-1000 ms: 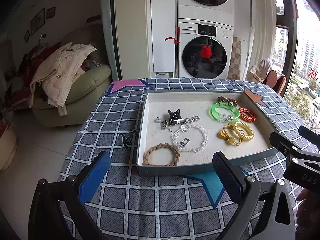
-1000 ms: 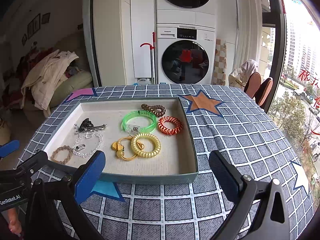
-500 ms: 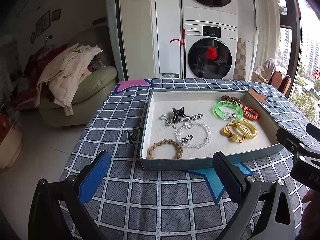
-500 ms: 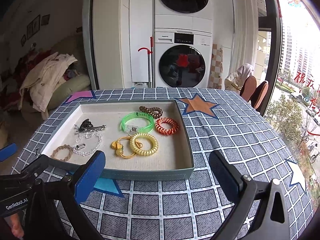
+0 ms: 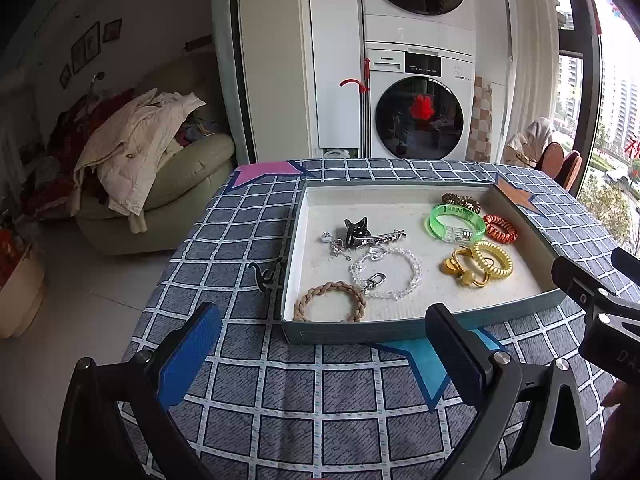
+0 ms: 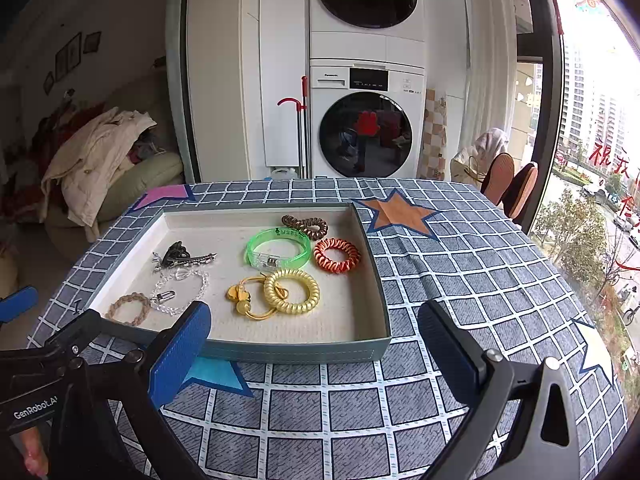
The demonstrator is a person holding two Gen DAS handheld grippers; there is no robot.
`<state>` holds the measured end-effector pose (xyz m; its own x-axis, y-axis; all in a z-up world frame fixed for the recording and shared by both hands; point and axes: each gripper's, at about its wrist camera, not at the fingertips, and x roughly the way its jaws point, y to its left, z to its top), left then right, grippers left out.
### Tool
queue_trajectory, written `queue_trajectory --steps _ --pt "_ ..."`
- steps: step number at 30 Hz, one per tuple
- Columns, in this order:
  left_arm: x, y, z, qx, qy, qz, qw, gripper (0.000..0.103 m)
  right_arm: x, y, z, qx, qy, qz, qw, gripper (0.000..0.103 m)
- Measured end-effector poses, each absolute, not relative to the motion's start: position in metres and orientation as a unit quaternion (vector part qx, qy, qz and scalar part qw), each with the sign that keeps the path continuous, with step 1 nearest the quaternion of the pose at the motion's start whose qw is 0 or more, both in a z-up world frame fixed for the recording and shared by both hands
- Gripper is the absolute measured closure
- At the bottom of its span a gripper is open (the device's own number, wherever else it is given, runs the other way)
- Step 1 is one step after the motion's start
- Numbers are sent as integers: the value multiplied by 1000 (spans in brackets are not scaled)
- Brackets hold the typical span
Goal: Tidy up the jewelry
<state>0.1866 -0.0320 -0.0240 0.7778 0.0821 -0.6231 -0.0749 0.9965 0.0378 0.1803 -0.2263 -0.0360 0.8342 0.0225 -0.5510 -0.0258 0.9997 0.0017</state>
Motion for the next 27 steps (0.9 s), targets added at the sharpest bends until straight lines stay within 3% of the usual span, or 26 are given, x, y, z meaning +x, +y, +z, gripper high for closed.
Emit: queue_trajectory --steps 27 --pt "188 -31 -25 4 331 44 942 0 180 -225 -35 2 288 17 957 0"
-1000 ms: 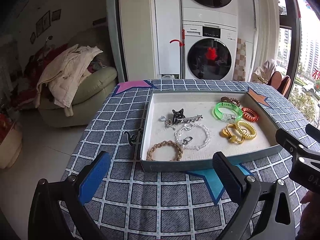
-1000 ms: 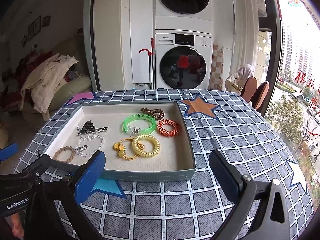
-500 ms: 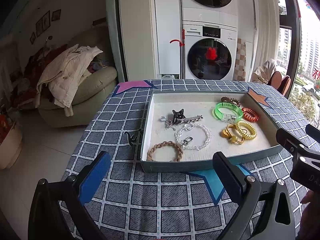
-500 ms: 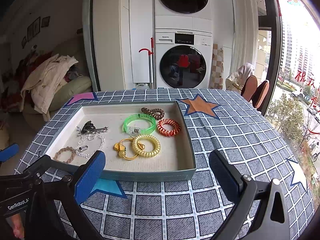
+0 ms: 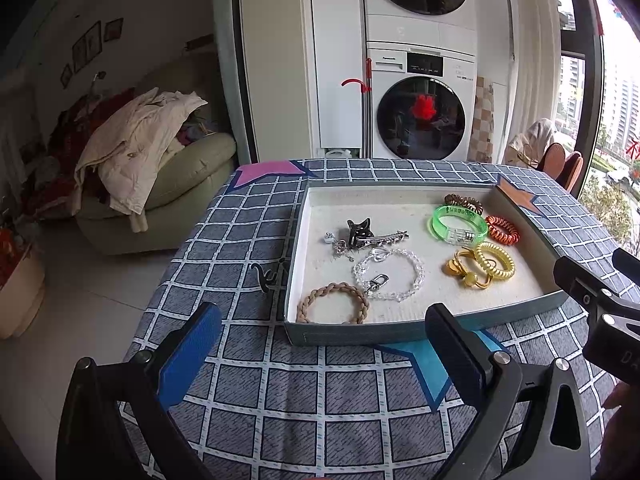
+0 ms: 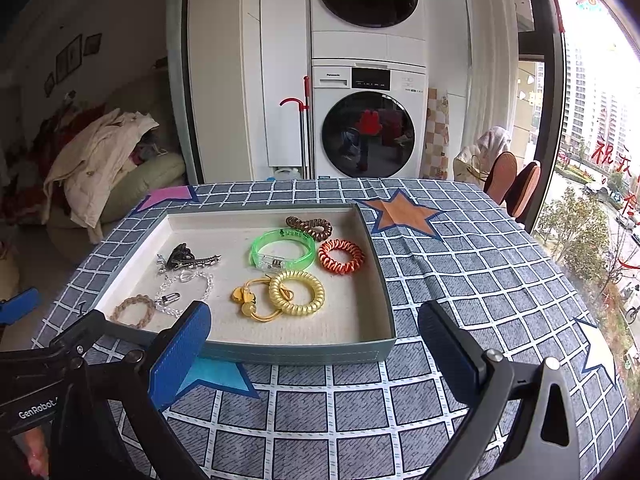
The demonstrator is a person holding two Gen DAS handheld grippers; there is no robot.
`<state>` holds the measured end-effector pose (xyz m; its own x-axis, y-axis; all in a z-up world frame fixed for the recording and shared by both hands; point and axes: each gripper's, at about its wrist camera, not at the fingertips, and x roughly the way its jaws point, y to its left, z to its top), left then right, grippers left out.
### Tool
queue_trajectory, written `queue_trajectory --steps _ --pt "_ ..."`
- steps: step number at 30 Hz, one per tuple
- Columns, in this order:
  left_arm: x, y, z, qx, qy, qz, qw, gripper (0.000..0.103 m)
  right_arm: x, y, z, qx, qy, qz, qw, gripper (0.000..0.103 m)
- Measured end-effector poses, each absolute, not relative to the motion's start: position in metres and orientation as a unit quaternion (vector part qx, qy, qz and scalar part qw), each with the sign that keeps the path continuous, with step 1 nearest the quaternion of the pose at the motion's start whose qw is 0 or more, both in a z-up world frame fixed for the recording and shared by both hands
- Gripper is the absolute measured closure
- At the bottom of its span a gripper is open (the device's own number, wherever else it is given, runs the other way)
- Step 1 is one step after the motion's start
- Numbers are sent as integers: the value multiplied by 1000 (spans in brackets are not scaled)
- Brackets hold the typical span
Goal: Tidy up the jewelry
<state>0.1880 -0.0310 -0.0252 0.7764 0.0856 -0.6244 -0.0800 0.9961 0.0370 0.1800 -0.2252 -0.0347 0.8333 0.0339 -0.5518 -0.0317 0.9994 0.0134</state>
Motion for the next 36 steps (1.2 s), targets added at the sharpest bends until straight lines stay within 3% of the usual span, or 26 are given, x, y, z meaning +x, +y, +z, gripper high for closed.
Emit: queue_trajectory --steps 36 --pt "189 -30 -25 3 333 43 942 0 180 -224 -31 1 286 19 958 0"
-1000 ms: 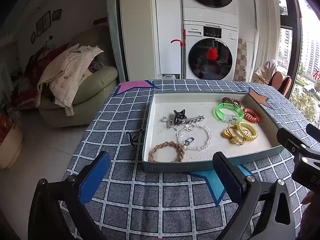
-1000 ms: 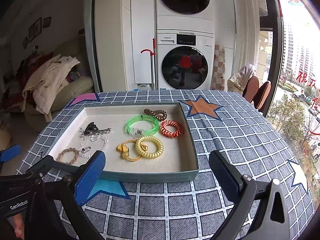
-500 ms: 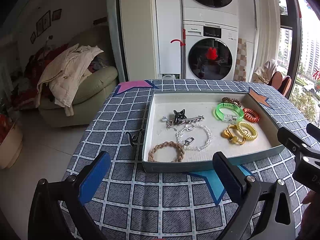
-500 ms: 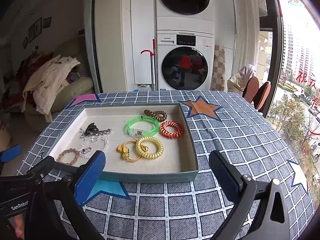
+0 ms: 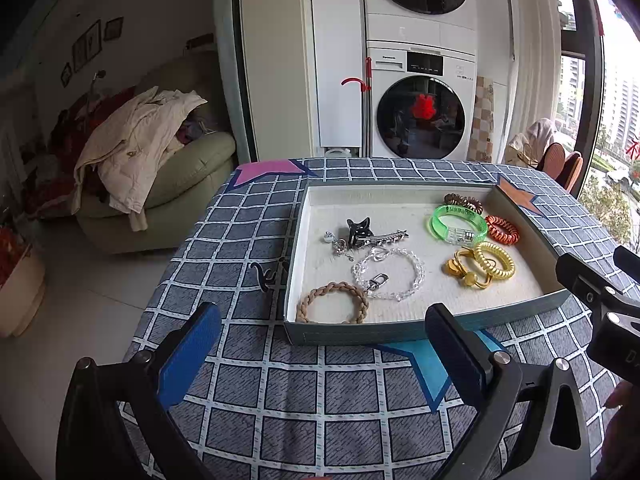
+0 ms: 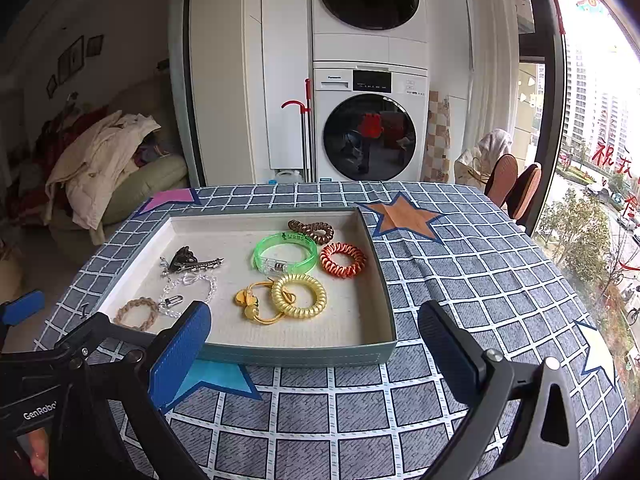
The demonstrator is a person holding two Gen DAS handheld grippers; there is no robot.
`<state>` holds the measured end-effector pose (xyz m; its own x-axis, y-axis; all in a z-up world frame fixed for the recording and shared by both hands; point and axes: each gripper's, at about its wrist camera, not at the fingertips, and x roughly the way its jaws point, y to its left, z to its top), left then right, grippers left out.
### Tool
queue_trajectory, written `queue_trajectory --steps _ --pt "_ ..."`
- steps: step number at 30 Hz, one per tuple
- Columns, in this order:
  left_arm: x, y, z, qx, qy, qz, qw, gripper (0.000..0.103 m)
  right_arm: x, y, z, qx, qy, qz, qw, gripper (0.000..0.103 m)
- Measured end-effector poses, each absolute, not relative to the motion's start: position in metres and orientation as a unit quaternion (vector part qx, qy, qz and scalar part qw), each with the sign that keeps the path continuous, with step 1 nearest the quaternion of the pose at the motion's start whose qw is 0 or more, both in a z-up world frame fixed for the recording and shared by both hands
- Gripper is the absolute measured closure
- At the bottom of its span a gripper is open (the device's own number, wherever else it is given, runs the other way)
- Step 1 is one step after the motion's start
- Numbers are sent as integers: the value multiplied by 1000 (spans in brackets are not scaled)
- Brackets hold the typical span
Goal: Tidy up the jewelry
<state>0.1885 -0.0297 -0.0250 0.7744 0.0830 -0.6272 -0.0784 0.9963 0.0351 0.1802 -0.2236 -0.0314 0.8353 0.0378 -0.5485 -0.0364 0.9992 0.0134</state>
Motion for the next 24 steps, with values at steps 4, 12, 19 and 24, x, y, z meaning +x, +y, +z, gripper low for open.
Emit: queue_trajectory --steps 4,12,19,24 --pt "189 -29 -25 4 333 44 942 0 180 -224 -31 1 286 19 958 0" --pt "188 -29 -25 4 333 44 942 0 180 -223 -31 2 286 20 958 0" --pt "188 -29 -25 5 333 44 942 0 180 -223 -29 2 285 20 958 0" --pt "188 -29 -26 3 334 45 941 0 181 -223 -28 2 285 20 958 0"
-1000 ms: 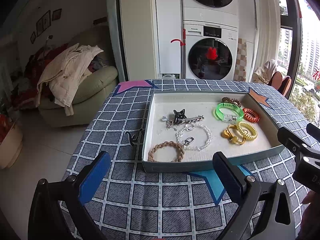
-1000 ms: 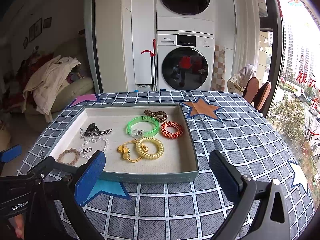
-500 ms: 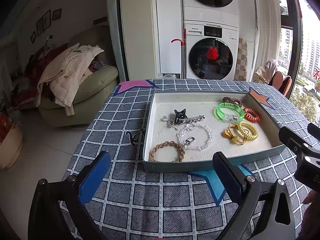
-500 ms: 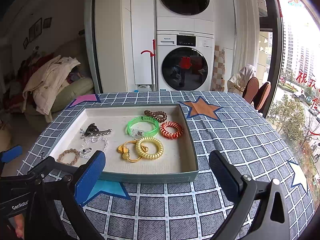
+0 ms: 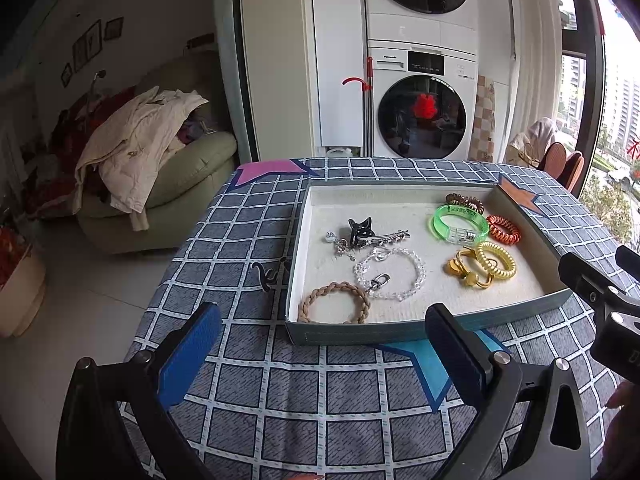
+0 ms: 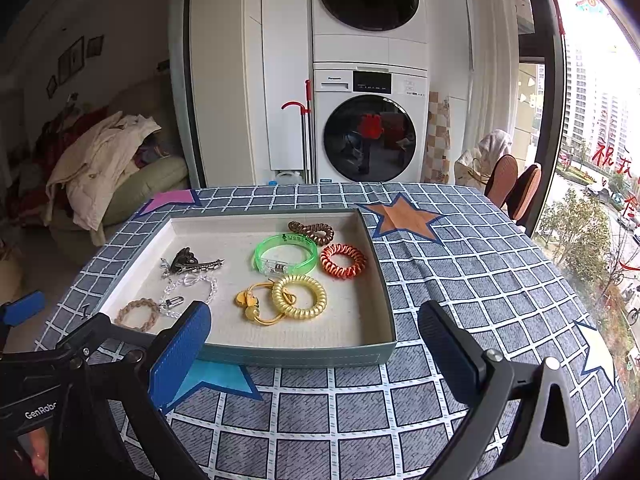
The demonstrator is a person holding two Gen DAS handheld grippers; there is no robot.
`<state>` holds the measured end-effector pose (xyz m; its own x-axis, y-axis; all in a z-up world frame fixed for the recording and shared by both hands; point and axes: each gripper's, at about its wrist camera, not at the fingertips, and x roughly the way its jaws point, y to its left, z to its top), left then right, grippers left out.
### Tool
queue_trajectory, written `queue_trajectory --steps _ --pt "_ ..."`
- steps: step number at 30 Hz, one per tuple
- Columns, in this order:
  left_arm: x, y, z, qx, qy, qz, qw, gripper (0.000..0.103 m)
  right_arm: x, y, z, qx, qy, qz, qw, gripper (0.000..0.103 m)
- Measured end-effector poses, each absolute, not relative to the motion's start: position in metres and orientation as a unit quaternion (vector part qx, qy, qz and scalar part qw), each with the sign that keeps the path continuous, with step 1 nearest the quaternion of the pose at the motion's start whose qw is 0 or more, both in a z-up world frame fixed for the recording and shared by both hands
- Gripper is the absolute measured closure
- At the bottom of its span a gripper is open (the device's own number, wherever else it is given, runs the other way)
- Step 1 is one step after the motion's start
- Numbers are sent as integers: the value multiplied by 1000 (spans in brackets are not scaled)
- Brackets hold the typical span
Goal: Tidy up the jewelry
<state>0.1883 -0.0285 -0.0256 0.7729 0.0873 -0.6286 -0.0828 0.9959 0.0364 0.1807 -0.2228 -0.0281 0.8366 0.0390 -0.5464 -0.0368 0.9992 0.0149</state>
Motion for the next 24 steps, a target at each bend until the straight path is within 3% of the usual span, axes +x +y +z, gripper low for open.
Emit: queue_trajectory --steps 24 --pt "189 -28 -28 4 334 45 941 0 180 -223 -28 3 287 21 958 0"
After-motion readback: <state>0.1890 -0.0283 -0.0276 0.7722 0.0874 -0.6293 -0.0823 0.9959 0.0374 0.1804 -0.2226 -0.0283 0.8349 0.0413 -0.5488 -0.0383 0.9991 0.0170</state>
